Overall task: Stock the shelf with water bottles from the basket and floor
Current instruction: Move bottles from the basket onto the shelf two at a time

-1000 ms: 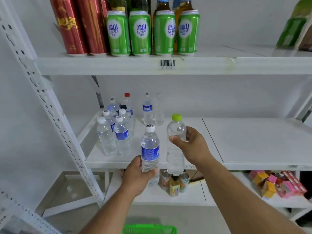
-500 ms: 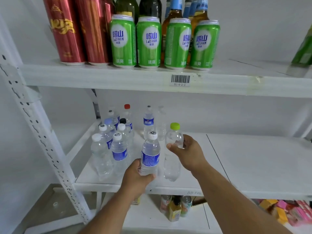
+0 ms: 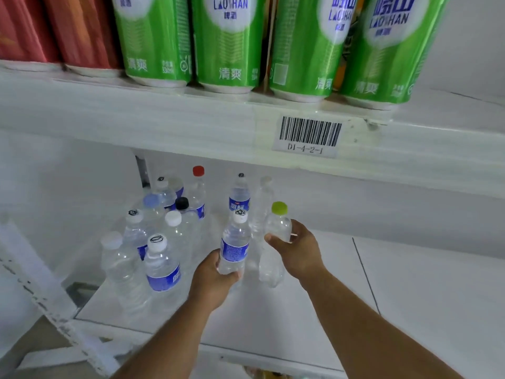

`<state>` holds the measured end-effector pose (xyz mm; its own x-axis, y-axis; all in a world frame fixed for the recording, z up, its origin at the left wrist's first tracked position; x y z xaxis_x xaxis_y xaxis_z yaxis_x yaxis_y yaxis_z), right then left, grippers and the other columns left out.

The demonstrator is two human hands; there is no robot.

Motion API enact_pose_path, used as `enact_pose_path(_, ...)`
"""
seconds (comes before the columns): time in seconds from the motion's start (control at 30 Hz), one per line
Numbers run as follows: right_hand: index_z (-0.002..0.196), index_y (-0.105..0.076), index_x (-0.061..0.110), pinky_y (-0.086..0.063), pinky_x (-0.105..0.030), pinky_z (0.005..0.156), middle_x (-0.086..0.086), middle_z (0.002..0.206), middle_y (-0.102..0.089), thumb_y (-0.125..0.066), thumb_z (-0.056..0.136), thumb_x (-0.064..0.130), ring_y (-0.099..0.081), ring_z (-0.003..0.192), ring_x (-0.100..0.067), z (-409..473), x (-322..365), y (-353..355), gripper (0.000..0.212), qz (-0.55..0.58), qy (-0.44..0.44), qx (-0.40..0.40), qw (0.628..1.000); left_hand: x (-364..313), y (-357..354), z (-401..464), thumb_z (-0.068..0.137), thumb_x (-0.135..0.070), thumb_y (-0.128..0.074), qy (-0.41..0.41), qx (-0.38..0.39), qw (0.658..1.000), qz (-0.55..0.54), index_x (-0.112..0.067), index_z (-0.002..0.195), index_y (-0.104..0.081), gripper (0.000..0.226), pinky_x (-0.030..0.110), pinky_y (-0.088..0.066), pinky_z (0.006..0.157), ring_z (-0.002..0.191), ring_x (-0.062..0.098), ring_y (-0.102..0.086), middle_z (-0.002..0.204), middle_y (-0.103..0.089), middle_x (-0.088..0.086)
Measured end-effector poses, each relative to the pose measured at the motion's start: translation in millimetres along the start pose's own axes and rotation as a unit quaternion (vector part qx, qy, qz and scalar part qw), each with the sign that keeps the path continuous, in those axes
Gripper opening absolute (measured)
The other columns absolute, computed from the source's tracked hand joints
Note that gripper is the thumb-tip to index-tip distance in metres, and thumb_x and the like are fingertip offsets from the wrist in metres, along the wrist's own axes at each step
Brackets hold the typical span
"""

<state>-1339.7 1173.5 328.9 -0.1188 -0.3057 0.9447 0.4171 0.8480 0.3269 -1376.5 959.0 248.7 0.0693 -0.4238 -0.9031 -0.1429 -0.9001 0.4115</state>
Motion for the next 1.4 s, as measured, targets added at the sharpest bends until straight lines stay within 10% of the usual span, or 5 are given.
enact_pose_path(0.4, 0.114, -0.066, 0.033, -0.054, -0.032, 0.091, 0.016, 0.109, -0.071, -0.080, 0.076, 0.039, -0.066, 0.102, -0.007, 69, -21, -28, 0.042, -0.025, 0.025, 0.016, 0.999, 0, -23, 91, 0.066, -0.025, -0.082, -0.039, -0.036, 0.999, -0.007, -0.027, 0.102, -0.066, 0.039, 0.032, -0.057, 0.073, 0.084, 0.012, -0.069, 0.099, -0.069, 0.001)
enact_pose_path(1.2, 0.122, -0.063, 0.032, -0.052, -0.036, 0.099, 0.015, 0.117, -0.069, -0.079, 0.074, 0.047, -0.063, 0.112, -0.006, 76, -29, -31, 0.053, -0.035, -0.002, 0.060, 0.998, 14, -29, 108, 0.072, -0.028, -0.077, -0.005, -0.033, 0.999, -0.012, -0.033, 0.136, -0.049, 0.071, 0.045, -0.050, 0.103, 0.123, 0.017, -0.058, 0.133, -0.061, -0.007)
enact_pose_path(1.4, 0.138, -0.050, 0.019, -0.044, -0.030, 0.103, 0.012, 0.123, -0.059, -0.068, 0.087, 0.044, -0.056, 0.122, -0.013, 47, -35, -33, 0.059, -0.063, -0.056, 0.071, 0.994, -6, -20, 58, 0.086, -0.025, -0.069, 0.008, -0.023, 0.997, 0.068, -0.018, 0.151, -0.031, 0.076, 0.027, -0.034, 0.111, 0.140, 0.019, -0.040, 0.152, -0.041, 0.001)
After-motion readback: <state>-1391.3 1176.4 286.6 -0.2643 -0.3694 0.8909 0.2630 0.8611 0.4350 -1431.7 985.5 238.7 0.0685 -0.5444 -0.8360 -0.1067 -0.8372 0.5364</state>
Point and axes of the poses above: each hand's wrist, its own z-axis towards the middle knuckle, its own y-axis out of the back of the hand, x = y × z, the point moved 7 cm from there along z, towards the middle knuckle
